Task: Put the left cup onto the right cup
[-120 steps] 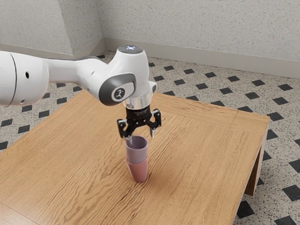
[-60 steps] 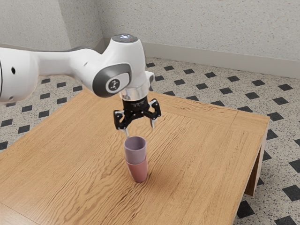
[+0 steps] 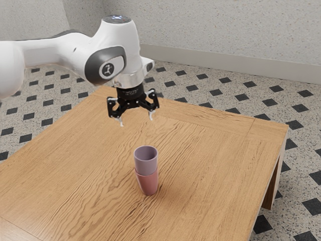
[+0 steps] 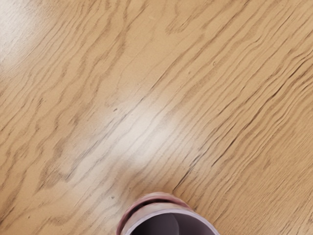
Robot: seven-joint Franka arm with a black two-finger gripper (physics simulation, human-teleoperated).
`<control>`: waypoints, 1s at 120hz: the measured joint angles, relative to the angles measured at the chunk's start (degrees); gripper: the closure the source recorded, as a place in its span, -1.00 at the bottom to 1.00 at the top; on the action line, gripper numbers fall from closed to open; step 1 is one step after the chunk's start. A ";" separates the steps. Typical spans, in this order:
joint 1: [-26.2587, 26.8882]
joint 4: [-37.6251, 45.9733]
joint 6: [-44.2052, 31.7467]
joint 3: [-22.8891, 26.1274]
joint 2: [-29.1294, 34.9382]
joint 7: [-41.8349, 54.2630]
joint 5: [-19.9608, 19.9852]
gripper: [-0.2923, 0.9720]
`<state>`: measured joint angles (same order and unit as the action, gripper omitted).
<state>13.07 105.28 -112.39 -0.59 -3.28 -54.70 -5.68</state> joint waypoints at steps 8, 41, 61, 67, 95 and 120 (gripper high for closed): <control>-0.63 -0.88 0.36 -1.68 -0.14 3.49 -0.01 -0.54; -1.15 -4.92 1.15 -7.95 -1.17 17.13 -0.01 -0.54; -0.86 -9.23 3.72 -9.30 -1.97 23.51 0.03 -0.54; -0.73 -10.09 4.68 -9.59 -1.99 25.11 0.04 -0.54; -0.91 -11.11 8.27 -9.71 -0.01 30.88 0.05 -0.54; -0.84 -11.07 10.16 -9.63 2.75 34.37 -0.04 -0.54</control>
<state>12.23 94.22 -102.23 -10.22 -0.52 -20.33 -5.72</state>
